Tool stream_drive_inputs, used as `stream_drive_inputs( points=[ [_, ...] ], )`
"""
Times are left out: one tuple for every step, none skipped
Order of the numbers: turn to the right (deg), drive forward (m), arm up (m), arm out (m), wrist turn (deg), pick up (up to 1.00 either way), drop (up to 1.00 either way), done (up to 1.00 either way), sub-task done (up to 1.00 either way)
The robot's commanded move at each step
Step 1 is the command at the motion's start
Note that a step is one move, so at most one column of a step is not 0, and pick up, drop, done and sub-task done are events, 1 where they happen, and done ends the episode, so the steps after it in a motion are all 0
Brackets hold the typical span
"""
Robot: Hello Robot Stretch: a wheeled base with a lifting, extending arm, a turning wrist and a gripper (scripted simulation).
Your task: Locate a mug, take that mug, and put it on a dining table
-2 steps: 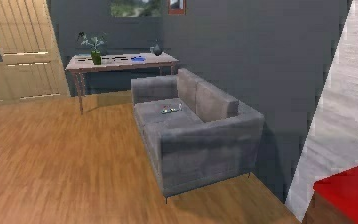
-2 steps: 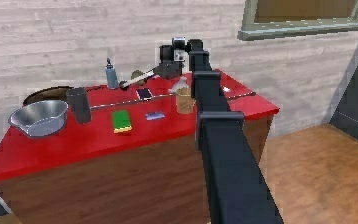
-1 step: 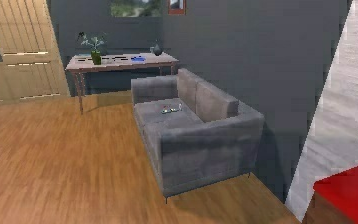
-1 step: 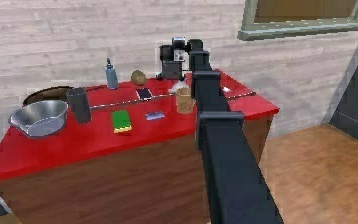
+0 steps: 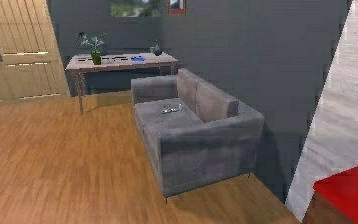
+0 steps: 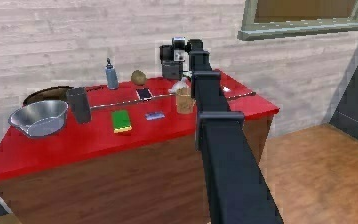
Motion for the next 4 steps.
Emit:
stream_drive_inputs(
  points=[
    [0.0, 0.00, -0.16, 0.00, 0.0, 0.00, 0.00, 0.00, 0.00],
    [0.0, 0.00, 0.00, 0.00, 0.0, 1.00, 0.00, 0.00, 0.00],
    [0.0, 0.00, 0.10, 0.00, 0.0, 0.00, 0.00, 0.00, 0.00],
    [0.0, 0.00, 0.06, 0.00, 0.0, 0.00, 0.00, 0.00, 0.00]
  ],
)
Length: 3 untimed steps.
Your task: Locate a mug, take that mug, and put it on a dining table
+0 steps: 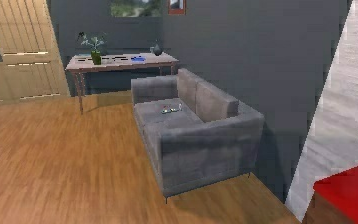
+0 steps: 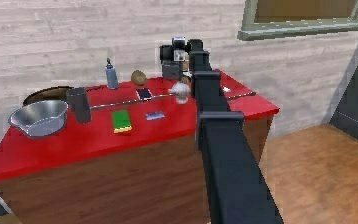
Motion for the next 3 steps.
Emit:
stream_drive_inputs(
  points=[
    [0.0, 0.00, 0.00, 0.00, -45.0, 0.00, 0.00, 0.00, 0.00],
    [0.0, 0.00, 0.00, 0.00, -45.0, 0.00, 0.00, 0.00, 0.00],
    [0.0, 0.00, 0.00, 0.00, -45.0, 0.00, 0.00, 0.00, 0.00]
  ],
)
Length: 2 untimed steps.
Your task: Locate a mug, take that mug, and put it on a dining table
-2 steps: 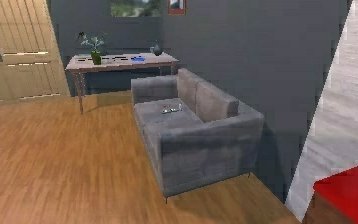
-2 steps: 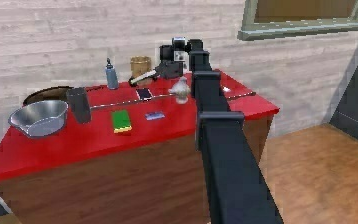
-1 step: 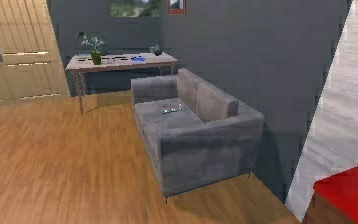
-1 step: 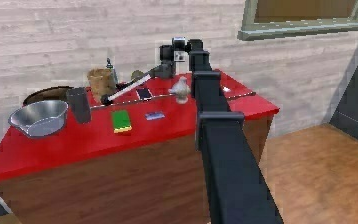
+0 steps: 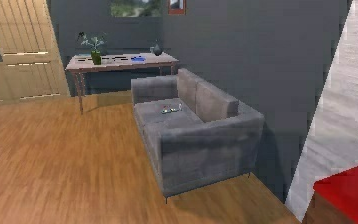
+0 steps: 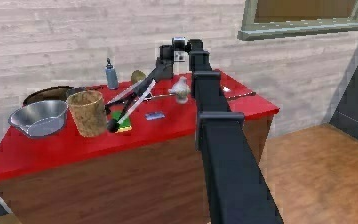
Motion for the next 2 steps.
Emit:
stream_drive_inputs(
  points=[
    [0.0, 0.00, 0.00, 0.00, -6.0, 0.00, 0.00, 0.00, 0.00],
    [0.0, 0.00, 0.00, -0.48, 0.0, 0.00, 0.00, 0.00, 0.00]
  ],
)
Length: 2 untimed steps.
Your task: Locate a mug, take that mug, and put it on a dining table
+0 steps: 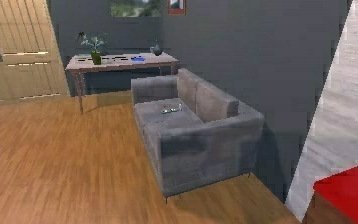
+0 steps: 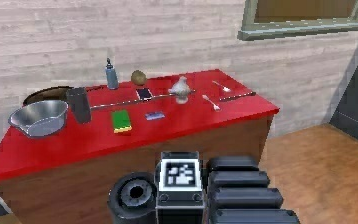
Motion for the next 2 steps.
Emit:
stream_drive_inputs(
  points=[
    [-30.0, 0.00, 0.00, 0.00, 0.0, 0.00, 0.00, 0.00, 0.00],
    [0.0, 0.90, 0.00, 0.00, 0.0, 0.00, 0.00, 0.00, 0.00]
  ],
)
